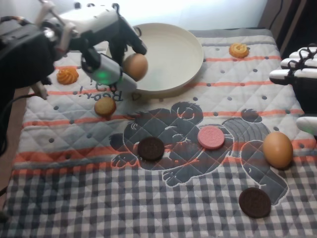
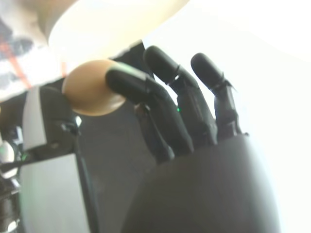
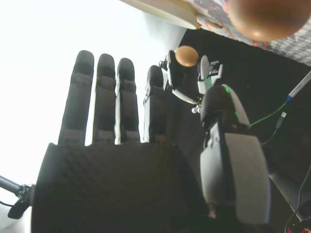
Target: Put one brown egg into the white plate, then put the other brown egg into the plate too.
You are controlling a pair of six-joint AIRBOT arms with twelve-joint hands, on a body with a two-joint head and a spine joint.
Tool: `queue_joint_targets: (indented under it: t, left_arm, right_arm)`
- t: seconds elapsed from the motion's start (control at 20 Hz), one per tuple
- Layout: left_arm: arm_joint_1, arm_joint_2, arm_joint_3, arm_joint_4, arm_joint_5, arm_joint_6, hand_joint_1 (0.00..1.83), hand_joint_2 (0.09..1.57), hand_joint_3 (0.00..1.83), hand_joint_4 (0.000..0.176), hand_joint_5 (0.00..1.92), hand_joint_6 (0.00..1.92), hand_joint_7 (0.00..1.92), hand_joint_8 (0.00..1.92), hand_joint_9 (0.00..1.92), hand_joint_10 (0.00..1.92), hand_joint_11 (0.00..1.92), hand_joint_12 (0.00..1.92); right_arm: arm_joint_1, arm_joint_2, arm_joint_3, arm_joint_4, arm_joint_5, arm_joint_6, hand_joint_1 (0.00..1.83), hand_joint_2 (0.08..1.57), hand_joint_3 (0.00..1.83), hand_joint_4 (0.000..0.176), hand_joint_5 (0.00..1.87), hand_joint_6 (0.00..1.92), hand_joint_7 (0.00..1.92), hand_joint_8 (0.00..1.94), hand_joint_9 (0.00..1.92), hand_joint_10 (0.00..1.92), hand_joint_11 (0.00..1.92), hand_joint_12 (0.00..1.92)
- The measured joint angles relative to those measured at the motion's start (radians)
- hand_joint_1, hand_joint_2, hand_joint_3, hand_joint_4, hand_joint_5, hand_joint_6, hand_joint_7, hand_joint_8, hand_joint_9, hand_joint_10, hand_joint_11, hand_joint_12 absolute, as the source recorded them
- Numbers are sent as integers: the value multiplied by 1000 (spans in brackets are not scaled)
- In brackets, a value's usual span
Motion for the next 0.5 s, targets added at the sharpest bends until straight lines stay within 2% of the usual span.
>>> queue_joint_targets:
  t: [0.05,0.1,0.15,0.2,0.25,0.3,0.35,0.4,0.45,0.5]
  left_arm:
    - [-2,-27,37,-26,16,-1,848,952,0,60,840,9,944,300,534,969,28,1478]
    - [-3,-39,60,-44,31,-2,848,952,0,60,840,9,944,300,534,969,28,1478]
    - [-5,-45,76,-60,41,-1,800,917,0,81,658,1,826,192,458,888,5,1429]
    - [-6,-48,89,-69,45,0,727,889,0,128,421,0,688,43,402,716,0,1335]
    - [-7,-48,90,-76,45,0,727,889,0,128,421,0,688,43,402,716,0,1335]
    - [-9,-48,90,-77,45,0,685,895,0,157,325,0,606,8,425,495,0,1234]
    - [-13,-48,89,-77,45,0,640,882,0,175,157,8,370,8,362,117,0,765]
    - [-17,-48,87,-80,45,0,613,875,0,176,31,1,164,19,210,28,0,330]
    - [-19,-48,84,-85,39,0,613,875,0,176,31,1,164,19,210,28,0,330]
    - [-19,-43,70,-94,26,-1,613,868,0,176,5,0,74,18,125,11,0,106]
  right_arm:
    - [3,-3,0,-3,-2,0,268,1255,0,126,380,2,363,2,321,1,319,4]
    - [10,-6,3,-9,-4,0,268,1255,0,126,380,2,363,2,321,1,319,4]
    - [12,-7,4,-10,-2,0,266,1253,0,130,378,1,366,3,324,2,322,5]
    - [13,-7,4,-10,0,0,278,1257,0,134,381,2,371,4,330,4,327,7]
    - [13,-7,5,-10,-2,0,278,1257,0,134,381,2,371,4,330,4,327,7]
    - [13,-7,5,-11,-3,0,283,1258,0,128,385,3,372,4,337,6,338,11]
    - [13,-8,6,-14,-1,0,289,1265,2,128,386,3,365,0,341,6,346,14]
    - [13,-11,6,-13,3,0,289,1266,3,126,394,6,365,1,342,7,352,16]
    - [13,-14,9,-13,-1,0,289,1266,3,126,394,6,365,1,342,7,352,16]
    - [13,-14,9,-11,-3,0,289,1267,3,129,401,8,366,1,345,7,358,19]
